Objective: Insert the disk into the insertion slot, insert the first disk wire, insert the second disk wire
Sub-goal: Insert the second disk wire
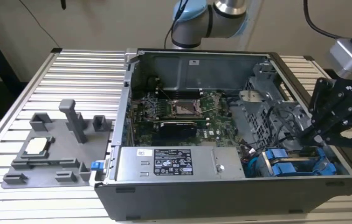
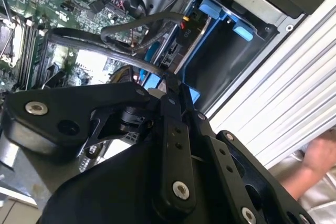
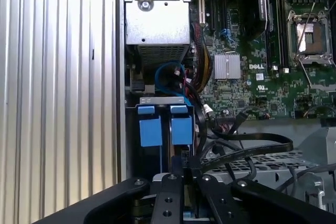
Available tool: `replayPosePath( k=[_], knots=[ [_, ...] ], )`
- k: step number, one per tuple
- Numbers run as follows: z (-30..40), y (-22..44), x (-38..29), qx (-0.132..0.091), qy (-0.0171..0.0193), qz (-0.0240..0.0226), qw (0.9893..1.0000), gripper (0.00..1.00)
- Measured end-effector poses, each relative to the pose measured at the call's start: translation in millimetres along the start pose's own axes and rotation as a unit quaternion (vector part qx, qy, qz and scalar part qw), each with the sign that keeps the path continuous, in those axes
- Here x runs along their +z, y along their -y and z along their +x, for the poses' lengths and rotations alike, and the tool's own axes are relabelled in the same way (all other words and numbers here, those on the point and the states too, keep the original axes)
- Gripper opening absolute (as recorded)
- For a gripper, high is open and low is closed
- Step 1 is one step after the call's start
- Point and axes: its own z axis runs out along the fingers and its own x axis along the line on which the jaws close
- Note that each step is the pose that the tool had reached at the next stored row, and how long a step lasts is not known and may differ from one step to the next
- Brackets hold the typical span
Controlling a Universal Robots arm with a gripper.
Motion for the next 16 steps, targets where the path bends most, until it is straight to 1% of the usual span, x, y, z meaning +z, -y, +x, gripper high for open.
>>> replayPosePath(
  k=[1, 2, 3, 8, 9, 12, 15, 16],
  knots=[
    [0.3, 0.1, 0.4, -0.001, 0.0066, -0.0003, 1.0, 0.16],
    [0.6, 0.2, 0.9, -0.002, 0.0113, -0.0005, 0.9999, 0.16],
    [1.0, 0.4, 1.6, -0.002, 0.0131, -0.0005, 0.9999, 0.16],
    [1.3, 0.4, 2.0, -0.002, 0.0133, -0.0004, 0.9999, 0.16],
    [1.4, 0.2, 2.4, -0.002, 0.0134, 0.0009, 0.9999, 0.16],
    [1.8, -1.0, 5.8, -0.003, 0.0136, 0.011, 0.9998, 0.16],
    [2.4, -4.0, 11.0, -0.004, 0.0138, 0.0164, 0.9998, 0.16],
    [2.5, -4.6, 12.3, -0.004, 0.0138, 0.0189, 0.9997, 0.16]
  ],
)
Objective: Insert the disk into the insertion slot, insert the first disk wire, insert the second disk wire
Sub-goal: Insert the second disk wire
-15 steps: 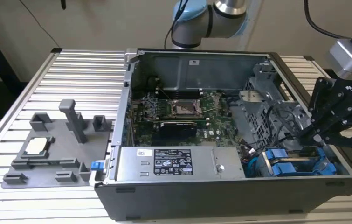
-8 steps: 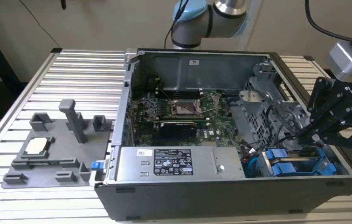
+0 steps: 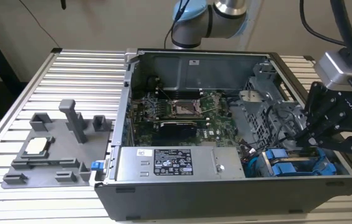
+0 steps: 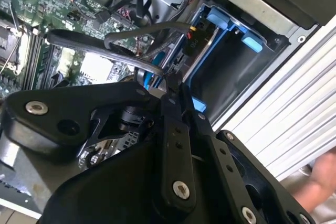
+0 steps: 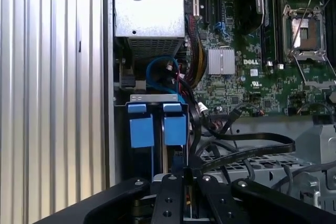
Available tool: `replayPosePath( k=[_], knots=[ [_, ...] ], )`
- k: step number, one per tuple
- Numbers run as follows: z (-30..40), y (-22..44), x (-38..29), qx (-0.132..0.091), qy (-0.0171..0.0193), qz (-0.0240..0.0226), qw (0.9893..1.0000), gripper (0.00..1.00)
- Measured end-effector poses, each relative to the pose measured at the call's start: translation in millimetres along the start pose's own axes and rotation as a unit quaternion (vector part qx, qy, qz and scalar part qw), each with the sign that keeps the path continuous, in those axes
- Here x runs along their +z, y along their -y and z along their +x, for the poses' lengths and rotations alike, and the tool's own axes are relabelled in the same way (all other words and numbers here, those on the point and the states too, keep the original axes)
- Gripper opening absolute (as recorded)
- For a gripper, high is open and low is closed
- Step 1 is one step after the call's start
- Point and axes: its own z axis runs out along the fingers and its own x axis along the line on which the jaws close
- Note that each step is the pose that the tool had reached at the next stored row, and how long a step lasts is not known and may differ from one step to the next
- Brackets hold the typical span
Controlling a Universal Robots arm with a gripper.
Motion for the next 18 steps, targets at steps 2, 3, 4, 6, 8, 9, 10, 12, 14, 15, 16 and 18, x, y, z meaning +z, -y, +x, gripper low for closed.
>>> replayPosePath(
  k=[2, 3, 4, 6, 8, 9, 10, 12, 14, 15, 16, 18],
  knots=[
    [0.3, -0.7, 2.2, 0.0, 0.0002, 0.0055, 1.0, 0.16],
    [0.4, -0.6, 3.0, 0.0, 0.0002, 0.0078, 1.0, 0.16],
    [0.5, -0.5, 3.9, 0.0, 0.0002, 0.0101, 0.9999, 0.16],
    [0.7, -0.2, 6.0, 0.001, 0.0004, 0.0114, 0.9999, 0.16],
    [0.9, -0.2, 7.5, 0.005, 0.0008, 0.0119, 0.9999, 0.16],
    [1.0, -0.1, 8.1, 0.008, 0.001, 0.0122, 0.9999, 0.16],
    [1.1, 0.0, 8.7, 0.011, 0.0013, 0.0127, 0.9999, 0.16],
    [1.2, 0.1, 9.8, 0.021, 0.0022, 0.0139, 0.9997, 0.16],
    [1.3, 0.2, 11.1, 0.03, 0.0029, 0.015, 0.9994, 0.16],
    [1.4, 0.3, 11.9, 0.031, 0.0026, 0.0151, 0.9994, 0.16],
    [1.5, 0.4, 12.8, 0.032, 0.0019, 0.0152, 0.9994, 0.16],
    [1.6, 0.5, 13.6, 0.032, 0.0015, 0.0153, 0.9994, 0.16]
  ],
)
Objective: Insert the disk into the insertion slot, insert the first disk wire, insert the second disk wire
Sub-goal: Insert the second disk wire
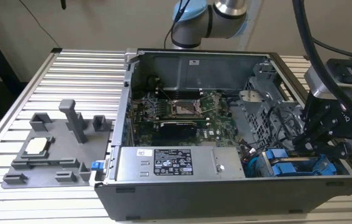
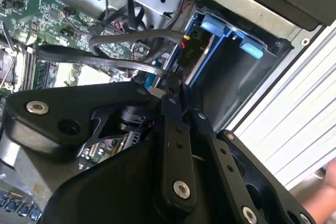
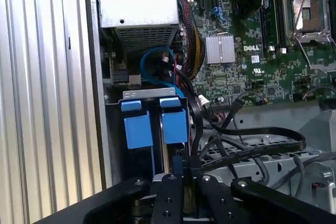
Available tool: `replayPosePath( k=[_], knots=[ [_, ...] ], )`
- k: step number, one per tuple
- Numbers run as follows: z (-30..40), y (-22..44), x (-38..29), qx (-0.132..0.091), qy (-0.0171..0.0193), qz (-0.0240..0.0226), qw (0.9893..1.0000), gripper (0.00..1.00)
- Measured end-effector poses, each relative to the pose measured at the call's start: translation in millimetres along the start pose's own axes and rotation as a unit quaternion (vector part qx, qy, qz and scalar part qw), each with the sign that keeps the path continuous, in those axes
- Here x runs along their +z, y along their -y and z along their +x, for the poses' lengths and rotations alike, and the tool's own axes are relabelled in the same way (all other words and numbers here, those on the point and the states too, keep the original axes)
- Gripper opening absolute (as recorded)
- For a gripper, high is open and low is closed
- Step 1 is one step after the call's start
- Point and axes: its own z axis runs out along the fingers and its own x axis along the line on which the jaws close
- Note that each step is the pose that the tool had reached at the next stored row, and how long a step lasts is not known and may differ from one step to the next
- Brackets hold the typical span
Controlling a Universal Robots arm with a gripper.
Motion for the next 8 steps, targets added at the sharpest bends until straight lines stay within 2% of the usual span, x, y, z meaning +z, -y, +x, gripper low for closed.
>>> replayPosePath(
  k=[8],
  knots=[
    [-0.5, 1.8, 2.2, 0.0, 0.0, 0.0, 1.0, 0.16]
  ],
)
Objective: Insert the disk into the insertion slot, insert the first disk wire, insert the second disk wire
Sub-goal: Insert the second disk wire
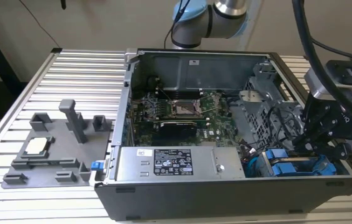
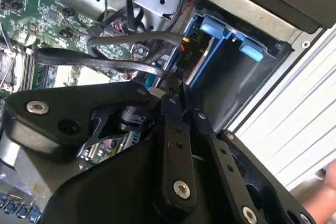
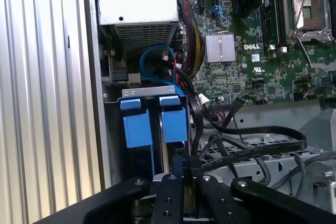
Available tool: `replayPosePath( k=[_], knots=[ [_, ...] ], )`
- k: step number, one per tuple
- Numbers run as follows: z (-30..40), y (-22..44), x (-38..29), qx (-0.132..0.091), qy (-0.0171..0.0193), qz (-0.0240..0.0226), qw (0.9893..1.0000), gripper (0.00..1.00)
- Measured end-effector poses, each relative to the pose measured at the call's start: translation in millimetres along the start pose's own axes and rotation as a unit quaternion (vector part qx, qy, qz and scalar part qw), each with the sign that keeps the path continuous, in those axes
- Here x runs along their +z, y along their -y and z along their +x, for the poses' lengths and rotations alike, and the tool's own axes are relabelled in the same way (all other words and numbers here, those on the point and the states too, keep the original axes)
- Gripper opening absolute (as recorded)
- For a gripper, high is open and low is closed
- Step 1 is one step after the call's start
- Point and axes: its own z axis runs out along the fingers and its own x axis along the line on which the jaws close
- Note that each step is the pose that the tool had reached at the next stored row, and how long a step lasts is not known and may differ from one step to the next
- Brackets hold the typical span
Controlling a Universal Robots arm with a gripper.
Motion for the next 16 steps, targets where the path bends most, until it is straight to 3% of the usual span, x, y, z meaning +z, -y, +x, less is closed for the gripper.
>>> replayPosePath(
  k=[16],
  knots=[
    [-2.5, 2.4, 5.6, -0.001, -0.0009, 0.0, 1.0, 0.16]
  ],
)
